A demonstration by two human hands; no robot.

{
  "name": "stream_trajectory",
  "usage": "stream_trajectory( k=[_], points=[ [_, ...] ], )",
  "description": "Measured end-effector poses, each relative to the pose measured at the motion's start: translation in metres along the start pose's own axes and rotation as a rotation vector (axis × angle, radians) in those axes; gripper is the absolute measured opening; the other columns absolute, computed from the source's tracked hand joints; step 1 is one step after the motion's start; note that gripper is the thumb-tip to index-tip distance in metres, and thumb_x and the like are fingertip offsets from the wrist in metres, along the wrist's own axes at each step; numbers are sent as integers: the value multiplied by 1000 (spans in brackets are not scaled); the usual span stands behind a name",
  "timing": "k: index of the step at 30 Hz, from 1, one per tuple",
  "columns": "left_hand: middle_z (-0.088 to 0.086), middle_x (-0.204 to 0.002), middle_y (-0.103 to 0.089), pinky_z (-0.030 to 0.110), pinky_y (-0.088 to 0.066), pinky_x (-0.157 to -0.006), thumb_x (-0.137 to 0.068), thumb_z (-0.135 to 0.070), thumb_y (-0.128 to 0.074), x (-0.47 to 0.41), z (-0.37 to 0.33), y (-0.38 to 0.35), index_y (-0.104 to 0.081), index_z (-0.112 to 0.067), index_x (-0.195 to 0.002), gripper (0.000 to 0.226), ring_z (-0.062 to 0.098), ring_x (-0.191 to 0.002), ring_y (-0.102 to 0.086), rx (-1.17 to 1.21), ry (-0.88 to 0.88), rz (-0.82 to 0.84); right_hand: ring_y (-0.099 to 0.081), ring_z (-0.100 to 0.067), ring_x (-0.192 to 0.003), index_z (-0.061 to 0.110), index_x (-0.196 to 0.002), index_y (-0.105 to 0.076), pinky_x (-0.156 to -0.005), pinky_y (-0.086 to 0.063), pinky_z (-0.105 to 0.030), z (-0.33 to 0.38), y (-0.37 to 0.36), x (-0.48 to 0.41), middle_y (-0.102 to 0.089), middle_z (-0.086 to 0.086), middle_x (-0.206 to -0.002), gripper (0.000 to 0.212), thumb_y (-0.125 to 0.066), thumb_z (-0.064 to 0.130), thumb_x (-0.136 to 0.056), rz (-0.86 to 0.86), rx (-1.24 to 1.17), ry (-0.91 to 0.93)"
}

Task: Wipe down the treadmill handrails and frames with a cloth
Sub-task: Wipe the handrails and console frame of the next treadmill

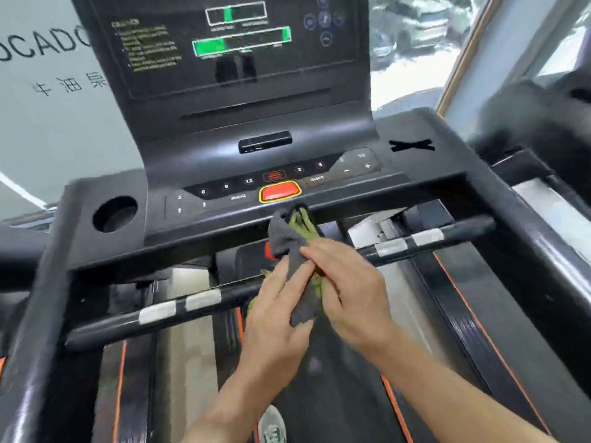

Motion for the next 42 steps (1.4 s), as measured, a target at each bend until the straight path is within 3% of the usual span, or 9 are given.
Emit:
stream_trajectory(
  k=[2, 6, 17, 23, 26, 29, 31, 35, 42],
  points=[
    [-1, -157, -27, 41, -19, -120, -76, -25, -69, -13, -22, -38, -22, -40, -149, 88, 21, -147, -22, -248, -109, 84, -54, -19, -123, 11, -122, -65, -106, -38, -34, -23, 25, 5, -65, -5, -126, 48, -41, 12, -81, 3, 171, -12],
    [14, -155, -34, 65, -24, -110, -66, -50, -80, -32, -11, -119, -29, -30, -150, 100, 50, -137, -28, -798, -86, 333, -22, -18, -146, 25, -153, -23, -116, -18, -42, -119, 15, 43, -27, 4, -158, 75, -56, 19, -86, 458, 624, -189],
    [13, -144, -41, 54, -43, -92, -78, -48, -70, -114, -73, -235, -9, -32, -155, 99, 42, -114, -51, -844, -232, 373, -5, -17, -150, 18, -155, -9, -120, -7, -46, -215, 110, 30, -6, 3, -163, 66, -38, 14, -96, 431, 834, -372],
    [6, -117, -54, 42, -47, -83, -79, -38, -73, -157, -102, -282, -45, -28, -138, 66, 31, -103, -56, -438, -260, 462, -64, -21, -104, 23, -116, -68, -89, -48, -32, -237, 174, 14, -70, 3, -116, 48, -56, 10, -72, 51, 569, -404],
    [0, -110, -60, 30, -43, -93, -74, -10, -69, -191, -118, -252, -67, -24, -118, 47, 20, -107, -57, 117, -181, 432, -66, -27, -91, 15, -98, -75, -82, -53, -36, -216, 208, -9, -74, -2, -97, 47, -37, 14, -71, -293, 364, -393],
    [3, -119, -59, 26, -40, -96, -70, -20, -49, -231, -163, -209, -67, -24, -120, 54, 19, -110, -52, 139, -372, 221, -61, -24, -102, 7, -107, -71, -93, -44, -29, -202, 230, -33, -70, -7, -109, 45, -37, 8, -77, -525, 408, -334],
    [10, -136, -49, 38, -36, -105, -68, -19, -52, -262, -179, -210, -53, -26, -136, 69, 27, -124, -44, -68, -506, 170, -53, -28, -117, 5, -127, -60, -99, -41, -33, -220, 224, -52, -59, -12, -131, 51, -39, 5, -81, -441, 479, -408],
    [7, -162, -10, 58, -16, -116, -76, -31, -63, -285, -126, -303, -14, -39, -152, 91, 34, -148, -6, -591, -435, 604, -34, -32, -137, 7, -146, -36, -102, -40, -45, -286, 165, -56, -35, -15, -152, 63, -42, 7, -83, 85, 696, -662],
    [3, -155, -34, 50, -20, -116, -71, -34, -62, -270, -141, -322, -43, -34, -142, 74, 31, -147, -17, -381, -533, 508, -51, -29, -127, 4, -137, -49, -96, -46, -41, -292, 176, -40, -51, -15, -140, 57, -41, 14, -81, 111, 783, -688]
  ],
)
Point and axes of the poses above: each hand's wrist, its own x-axis away from the middle knuckle, its own y-axis out of the back of the hand, z = x × y, the point moved 10 cm from there along -x, towards the middle knuckle
